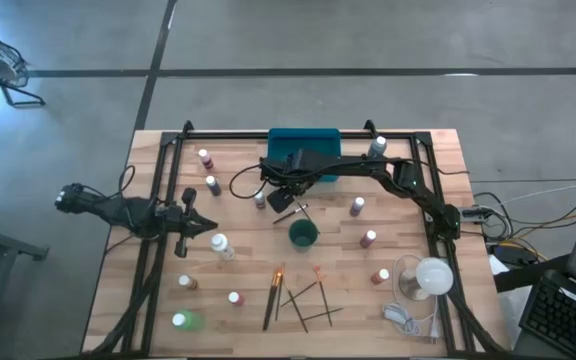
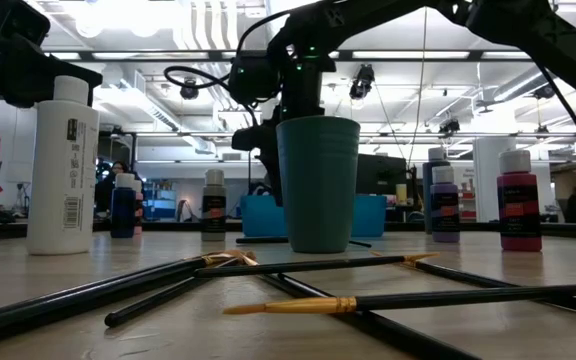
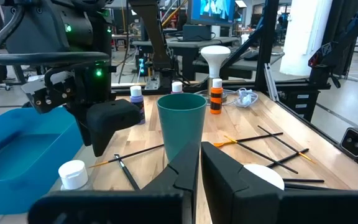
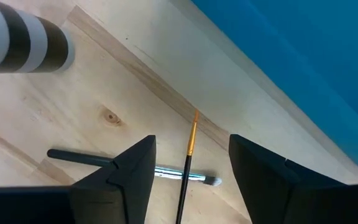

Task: Pick & Place Paint Supplies
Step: Put the yellow paint brush into the green cup

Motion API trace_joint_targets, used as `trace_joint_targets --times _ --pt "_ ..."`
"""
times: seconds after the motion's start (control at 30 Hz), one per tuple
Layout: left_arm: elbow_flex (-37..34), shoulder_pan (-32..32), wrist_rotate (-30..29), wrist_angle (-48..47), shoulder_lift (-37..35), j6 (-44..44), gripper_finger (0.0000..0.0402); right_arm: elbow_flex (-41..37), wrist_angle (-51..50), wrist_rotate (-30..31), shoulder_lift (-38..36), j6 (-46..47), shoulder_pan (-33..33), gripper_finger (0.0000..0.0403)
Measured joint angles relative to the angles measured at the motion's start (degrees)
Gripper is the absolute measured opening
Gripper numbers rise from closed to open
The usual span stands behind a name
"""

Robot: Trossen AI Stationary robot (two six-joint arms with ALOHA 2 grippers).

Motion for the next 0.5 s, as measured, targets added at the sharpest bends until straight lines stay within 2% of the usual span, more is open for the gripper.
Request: trace_joint_targets --times 0.3,0.5 --pt "0.0 0.0 0.0 0.0 0.0 0.0 0.0026 0.0 -0.1 0.0 0.0 0.9 0.2 0.0174" --pt "0.0 0.0 0.0 0.0 0.0 0.0 0.0026 0.0 -0.7 0.0 0.0 -0.2 0.2 0.0179"
